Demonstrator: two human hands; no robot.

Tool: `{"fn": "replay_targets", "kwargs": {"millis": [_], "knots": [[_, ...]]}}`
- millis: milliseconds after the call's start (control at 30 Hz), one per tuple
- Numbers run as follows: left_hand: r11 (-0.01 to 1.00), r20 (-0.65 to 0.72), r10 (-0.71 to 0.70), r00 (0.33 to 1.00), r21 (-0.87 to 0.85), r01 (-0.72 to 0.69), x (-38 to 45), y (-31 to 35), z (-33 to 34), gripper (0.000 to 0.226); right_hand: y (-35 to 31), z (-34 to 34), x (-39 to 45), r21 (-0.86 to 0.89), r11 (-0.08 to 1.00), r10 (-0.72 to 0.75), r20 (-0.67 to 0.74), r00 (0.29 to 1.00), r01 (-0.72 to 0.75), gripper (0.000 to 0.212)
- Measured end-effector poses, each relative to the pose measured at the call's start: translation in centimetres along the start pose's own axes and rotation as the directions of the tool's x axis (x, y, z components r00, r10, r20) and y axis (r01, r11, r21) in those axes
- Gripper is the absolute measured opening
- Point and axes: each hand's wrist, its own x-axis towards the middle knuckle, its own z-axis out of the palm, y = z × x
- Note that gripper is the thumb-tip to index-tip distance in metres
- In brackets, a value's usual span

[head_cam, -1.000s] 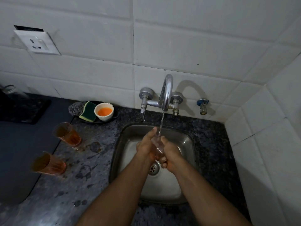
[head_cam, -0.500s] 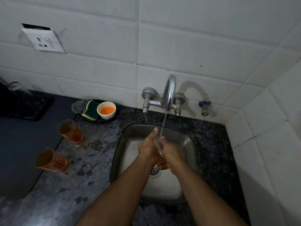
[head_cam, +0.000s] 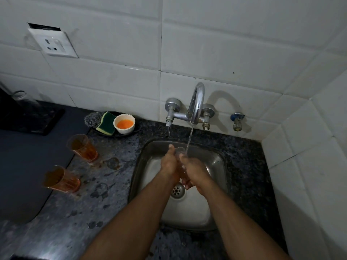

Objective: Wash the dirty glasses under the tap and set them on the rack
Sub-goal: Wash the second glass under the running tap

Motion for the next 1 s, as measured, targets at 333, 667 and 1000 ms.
{"fn": "replay_targets", "kwargs": {"millis": [333,667,1000], "knots": [[1.0,-0.025,-0.006,1.0,0.025,0.006,0.3,0.8,0.9,0.051,-4.0,0.0,0.2,0.583,0.759,0.214,0.197,0.957,-0.29,0.039],[0.983,0.099,0.038,0.994,0.175,-0.055,0.4,2.0,-1.2,0.051,-1.4,0.0,0.4,0.471,0.868,0.046,0.243,0.969,-0.159,0.029],[0.883,0.14,0.208,0.968,0.399,-0.247,0.7,4.2,-1.1,0.035,0.5,-1.3,0.5,0.19,0.968,-0.169,0.002,0.986,0.165,0.06]]}}
